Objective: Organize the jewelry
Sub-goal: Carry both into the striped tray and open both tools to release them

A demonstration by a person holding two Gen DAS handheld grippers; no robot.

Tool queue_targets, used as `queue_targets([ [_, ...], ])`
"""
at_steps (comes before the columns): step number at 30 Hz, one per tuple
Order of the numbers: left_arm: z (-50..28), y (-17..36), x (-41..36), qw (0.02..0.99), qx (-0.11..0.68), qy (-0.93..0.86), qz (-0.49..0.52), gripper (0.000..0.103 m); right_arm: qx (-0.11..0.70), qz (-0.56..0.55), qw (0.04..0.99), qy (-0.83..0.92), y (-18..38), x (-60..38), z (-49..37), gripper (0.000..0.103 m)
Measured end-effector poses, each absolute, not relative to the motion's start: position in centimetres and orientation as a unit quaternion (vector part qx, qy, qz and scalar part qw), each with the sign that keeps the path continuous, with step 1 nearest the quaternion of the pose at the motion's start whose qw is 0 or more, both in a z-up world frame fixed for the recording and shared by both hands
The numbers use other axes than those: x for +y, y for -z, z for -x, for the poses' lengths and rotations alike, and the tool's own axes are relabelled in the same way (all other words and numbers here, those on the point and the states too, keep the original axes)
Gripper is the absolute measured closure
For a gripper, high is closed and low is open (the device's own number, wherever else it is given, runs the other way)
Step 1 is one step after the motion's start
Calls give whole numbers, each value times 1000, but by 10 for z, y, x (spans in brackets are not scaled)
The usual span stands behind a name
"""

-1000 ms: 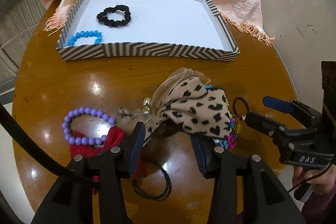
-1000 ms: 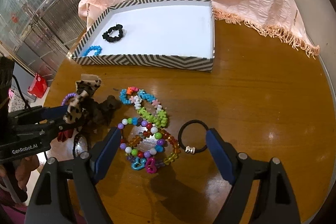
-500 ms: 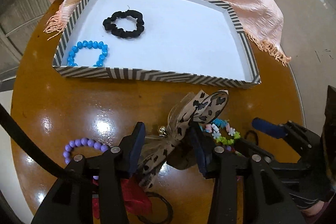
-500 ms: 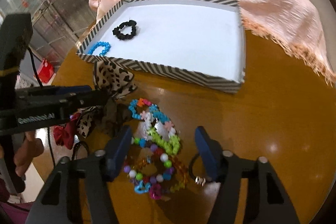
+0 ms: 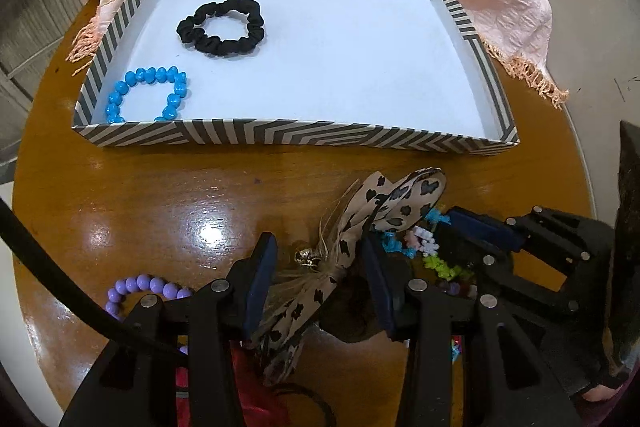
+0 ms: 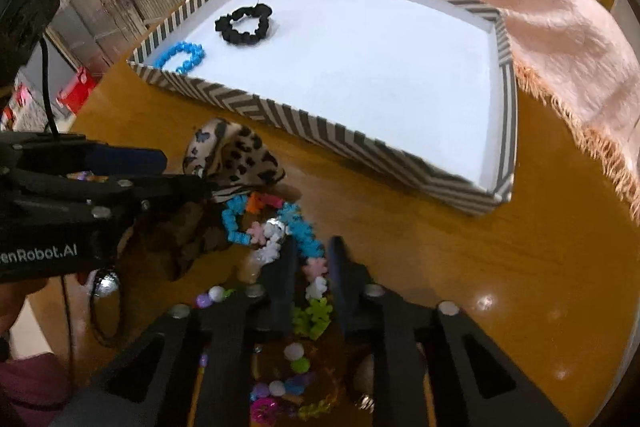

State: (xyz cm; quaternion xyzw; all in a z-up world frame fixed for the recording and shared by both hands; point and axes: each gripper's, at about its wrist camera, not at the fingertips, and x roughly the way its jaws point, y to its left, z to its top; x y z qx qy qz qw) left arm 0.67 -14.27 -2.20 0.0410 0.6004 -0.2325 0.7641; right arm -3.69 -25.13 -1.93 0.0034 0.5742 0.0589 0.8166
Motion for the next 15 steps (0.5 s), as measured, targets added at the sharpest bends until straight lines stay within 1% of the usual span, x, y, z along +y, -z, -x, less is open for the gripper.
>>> queue_targets([
  [1, -7, 23, -143, 763, 602, 233, -39, 76, 574, -2, 817, -60, 19, -251, 37, 91],
  [2, -8, 24, -142, 760, 604, 237, -34, 88, 574, -6, 816, -61, 19, -251, 35, 91],
  [3, -9, 25, -141, 757, 607, 239, -32, 95, 576, -15, 815, -61, 19, -254, 34, 91],
  [6, -11, 20, -137, 758, 605, 242, -30, 103, 567, -40, 821, -60, 9, -261, 35, 91],
  [12, -11, -11, -131, 776, 573, 265, -13, 103, 529, -65, 844, -57, -34, -271, 41, 91],
  [15, -11, -22, -128, 782, 560, 272, -9, 103, 518, -70, 851, -57, -47, -272, 43, 91],
])
